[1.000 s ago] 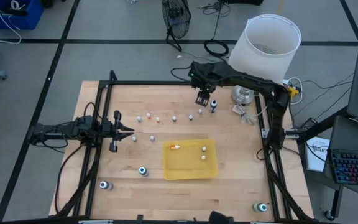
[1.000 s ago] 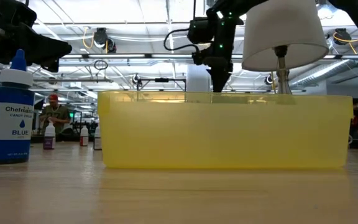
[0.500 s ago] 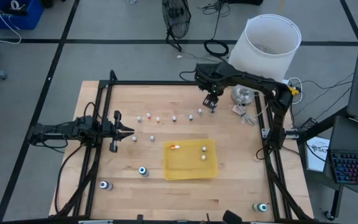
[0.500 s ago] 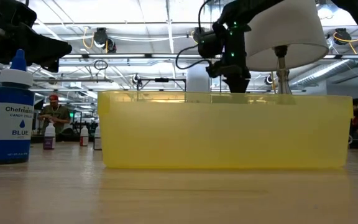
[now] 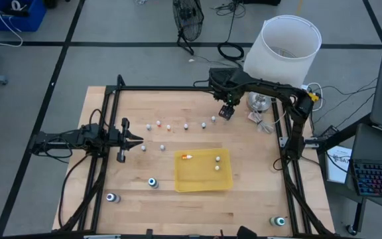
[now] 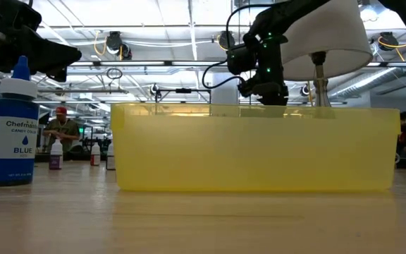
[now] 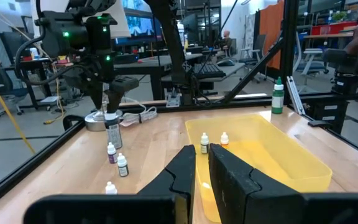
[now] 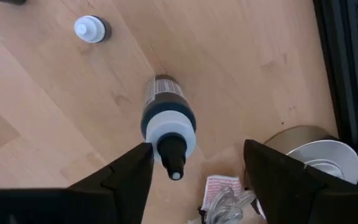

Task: Pick & Place food coloring
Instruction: Put the large black food coloring bottle into the yellow bin

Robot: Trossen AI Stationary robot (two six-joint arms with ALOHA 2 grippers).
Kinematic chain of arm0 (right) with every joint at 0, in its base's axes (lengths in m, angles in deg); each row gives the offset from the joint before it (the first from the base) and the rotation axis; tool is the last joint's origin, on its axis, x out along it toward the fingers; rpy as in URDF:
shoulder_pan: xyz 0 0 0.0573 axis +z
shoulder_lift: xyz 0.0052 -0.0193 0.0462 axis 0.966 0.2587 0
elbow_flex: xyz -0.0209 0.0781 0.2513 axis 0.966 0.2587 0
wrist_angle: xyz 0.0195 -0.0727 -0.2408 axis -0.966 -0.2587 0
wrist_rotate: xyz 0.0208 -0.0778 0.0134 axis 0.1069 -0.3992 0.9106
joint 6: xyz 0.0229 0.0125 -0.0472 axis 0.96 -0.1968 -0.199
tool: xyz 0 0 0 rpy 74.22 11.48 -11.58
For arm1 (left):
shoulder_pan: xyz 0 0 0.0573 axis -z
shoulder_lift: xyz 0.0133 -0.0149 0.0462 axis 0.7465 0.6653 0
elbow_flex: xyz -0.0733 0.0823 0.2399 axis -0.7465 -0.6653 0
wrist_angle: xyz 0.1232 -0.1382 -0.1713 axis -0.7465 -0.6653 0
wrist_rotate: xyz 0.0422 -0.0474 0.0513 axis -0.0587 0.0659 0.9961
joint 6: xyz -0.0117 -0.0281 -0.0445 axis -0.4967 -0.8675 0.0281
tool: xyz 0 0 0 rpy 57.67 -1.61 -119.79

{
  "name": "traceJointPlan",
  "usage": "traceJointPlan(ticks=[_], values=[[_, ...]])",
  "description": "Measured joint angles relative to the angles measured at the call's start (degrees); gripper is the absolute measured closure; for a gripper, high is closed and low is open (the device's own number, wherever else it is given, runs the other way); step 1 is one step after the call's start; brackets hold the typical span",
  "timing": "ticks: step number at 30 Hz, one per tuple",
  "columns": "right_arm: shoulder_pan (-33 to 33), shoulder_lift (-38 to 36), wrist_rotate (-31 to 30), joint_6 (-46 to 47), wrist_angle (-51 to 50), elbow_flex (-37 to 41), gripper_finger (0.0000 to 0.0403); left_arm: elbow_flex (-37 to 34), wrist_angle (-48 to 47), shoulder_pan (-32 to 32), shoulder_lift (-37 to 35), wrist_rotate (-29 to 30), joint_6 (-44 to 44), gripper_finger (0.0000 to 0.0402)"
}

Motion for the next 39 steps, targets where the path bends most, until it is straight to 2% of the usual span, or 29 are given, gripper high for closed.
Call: traceJointPlan(ticks=[8,24,31,39], values=[[1.58,0.11,2.17,0.01,0.39,0.22,0.0140,0.00,-0.02,0.00,0.00,0.00,0.00,0.0350],[2.34,0.14,1.04,-0.66,1.00,0.35,0.0133,0.00,-0.02,0.00,0.00,0.00,0.00,0.0350],[2.12,0.14,-4.91,-1.32,0.30,0.31,0.0131,0.00,-0.02,-0.02,0.00,0.00,0.00,0.0350],[2.03,0.10,-4.74,-0.81,-0.57,0.28,0.0132,0.00,0.00,0.00,0.00,0.00,0.00,0.0350]])
